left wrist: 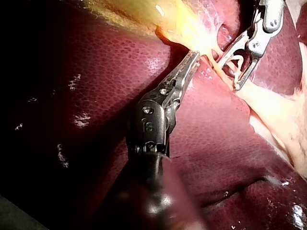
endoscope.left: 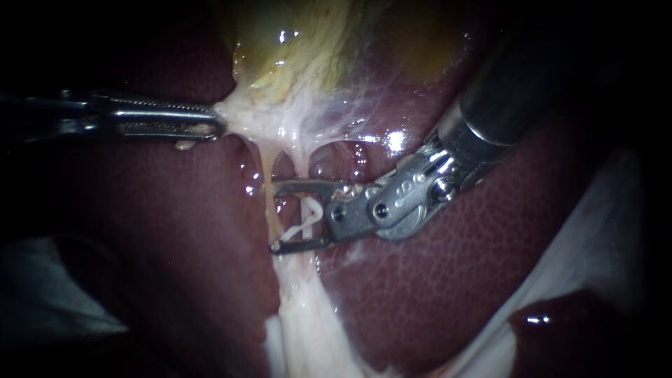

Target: Clipping first clip left tube

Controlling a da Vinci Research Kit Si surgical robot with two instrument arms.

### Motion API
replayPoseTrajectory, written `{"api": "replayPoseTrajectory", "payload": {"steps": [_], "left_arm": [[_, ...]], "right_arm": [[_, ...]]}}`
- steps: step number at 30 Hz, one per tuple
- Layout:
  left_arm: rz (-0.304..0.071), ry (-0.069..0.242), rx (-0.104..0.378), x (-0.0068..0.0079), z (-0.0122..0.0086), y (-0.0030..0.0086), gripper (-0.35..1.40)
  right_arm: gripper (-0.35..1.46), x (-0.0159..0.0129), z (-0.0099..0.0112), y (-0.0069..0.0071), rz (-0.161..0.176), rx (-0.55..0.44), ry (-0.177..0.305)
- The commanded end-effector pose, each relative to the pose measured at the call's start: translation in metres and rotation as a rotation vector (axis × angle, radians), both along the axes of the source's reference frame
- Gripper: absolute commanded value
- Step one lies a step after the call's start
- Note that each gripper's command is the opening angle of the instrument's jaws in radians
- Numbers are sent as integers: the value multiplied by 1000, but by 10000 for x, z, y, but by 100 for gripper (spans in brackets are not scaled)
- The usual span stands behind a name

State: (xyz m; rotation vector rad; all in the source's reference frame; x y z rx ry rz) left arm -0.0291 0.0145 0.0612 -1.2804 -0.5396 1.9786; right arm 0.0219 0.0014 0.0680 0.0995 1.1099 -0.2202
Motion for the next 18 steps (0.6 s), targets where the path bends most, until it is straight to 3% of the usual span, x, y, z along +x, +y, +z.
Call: {"api": "replayPoseTrajectory", "payload": {"steps": [1, 7, 12, 18], "left_arm": [[0, 0, 0, 0, 0, 0, -35], [-2, 1, 0, 1, -1, 1, -35], [-1, 1, 0, 2, -1, 1, -35], [-3, 3, -1, 3, -1, 1, -35]], "right_arm": [[49, 0, 0, 0, 0, 0, 0], [49, -2, -2, -1, 14, 40, 4], [50, -5, -3, -2, 58, 162, 11], [50, -9, -5, -4, 82, 313, 6]]}}
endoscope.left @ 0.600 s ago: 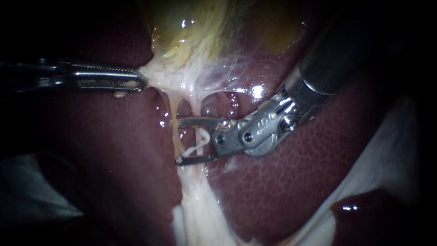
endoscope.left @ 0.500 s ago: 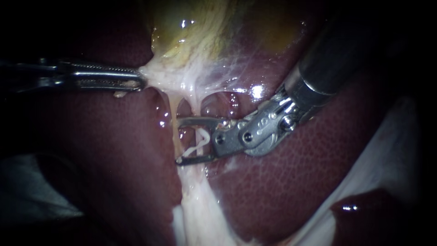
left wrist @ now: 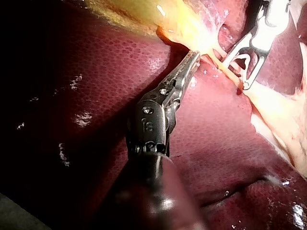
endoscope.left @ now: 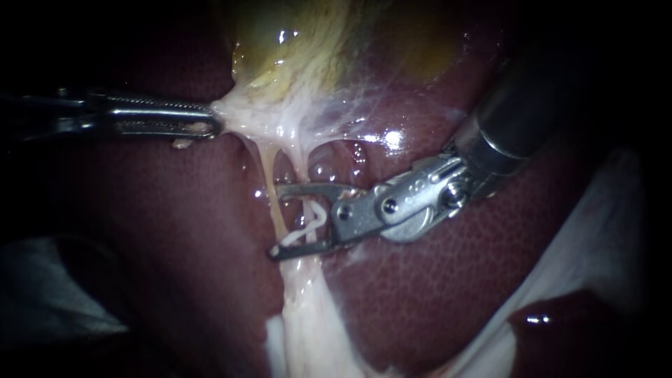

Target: Clipping first clip left tube

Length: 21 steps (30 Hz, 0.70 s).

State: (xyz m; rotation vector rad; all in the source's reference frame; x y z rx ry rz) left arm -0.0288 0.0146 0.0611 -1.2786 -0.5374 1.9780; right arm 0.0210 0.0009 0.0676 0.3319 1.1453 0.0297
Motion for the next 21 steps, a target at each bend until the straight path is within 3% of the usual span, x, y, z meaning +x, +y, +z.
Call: {"api": "replayPoseTrajectory", "payload": {"steps": [1, 11, 21], "left_arm": [[-1, 1, -1, 0, 0, 0, -35], [-1, 1, -1, 0, 0, 0, -35], [-1, 1, -1, 0, 0, 0, -35]], "right_arm": [[50, 0, 0, -1, 1, 30, 0], [49, -2, 4, -7, 17, 260, 19], [49, 0, 16, -10, 13, 478, 81]]}}
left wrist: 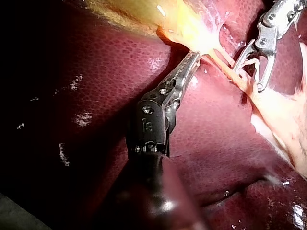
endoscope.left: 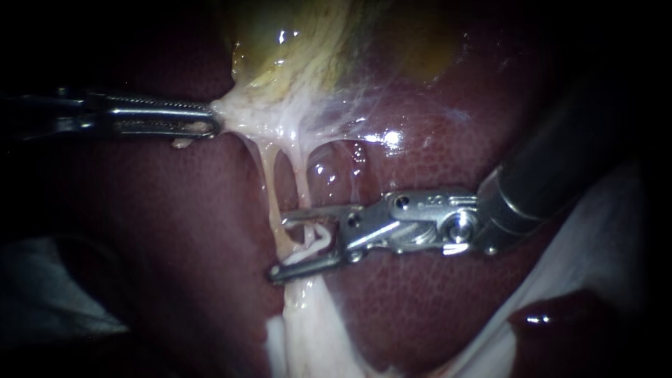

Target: Clipping first clip left tube

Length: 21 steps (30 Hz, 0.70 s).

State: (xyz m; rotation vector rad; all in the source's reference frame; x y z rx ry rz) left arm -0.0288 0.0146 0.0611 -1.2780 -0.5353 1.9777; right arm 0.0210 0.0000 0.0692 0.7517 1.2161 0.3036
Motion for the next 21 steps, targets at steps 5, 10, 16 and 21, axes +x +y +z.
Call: {"api": "replayPoseTrajectory", "payload": {"steps": [5, 10, 16, 21], "left_arm": [[0, 0, 0, 0, 0, 0, -35], [0, 0, 0, 0, 0, 0, -35], [0, 0, 0, -1, 0, 0, -35], [0, 0, 0, -1, 0, 0, -35]], "right_arm": [[48, 0, 6, -2, -19, 68, 13], [47, 1, 13, -7, -32, 120, 23], [47, 7, 22, -10, -34, 191, 65], [47, 13, 24, -14, -40, 249, 102]]}}
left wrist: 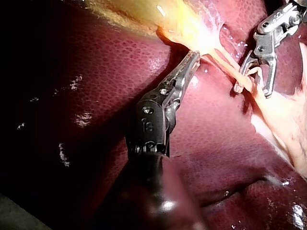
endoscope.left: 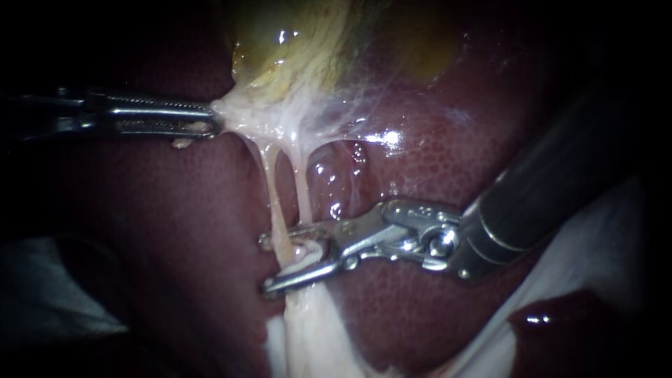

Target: Clipping first clip left tube

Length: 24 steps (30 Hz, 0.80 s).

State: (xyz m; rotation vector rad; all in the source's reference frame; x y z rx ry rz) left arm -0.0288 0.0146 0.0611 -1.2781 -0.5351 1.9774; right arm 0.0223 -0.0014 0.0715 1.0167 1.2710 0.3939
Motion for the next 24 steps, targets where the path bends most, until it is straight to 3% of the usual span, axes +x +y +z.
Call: {"api": "replayPoseTrajectory", "payload": {"steps": [1, 11, 24], "left_arm": [[0, 0, 0, 0, 0, 0, -35], [0, 1, 0, -1, 0, 0, -35], [0, 0, 0, -1, 1, 0, -35]], "right_arm": [[46, 1, 0, -1, -3, 4, 6], [47, 28, 5, -10, 1, 25, 18], [47, 30, -2, -13, -2, 26, 21]]}}
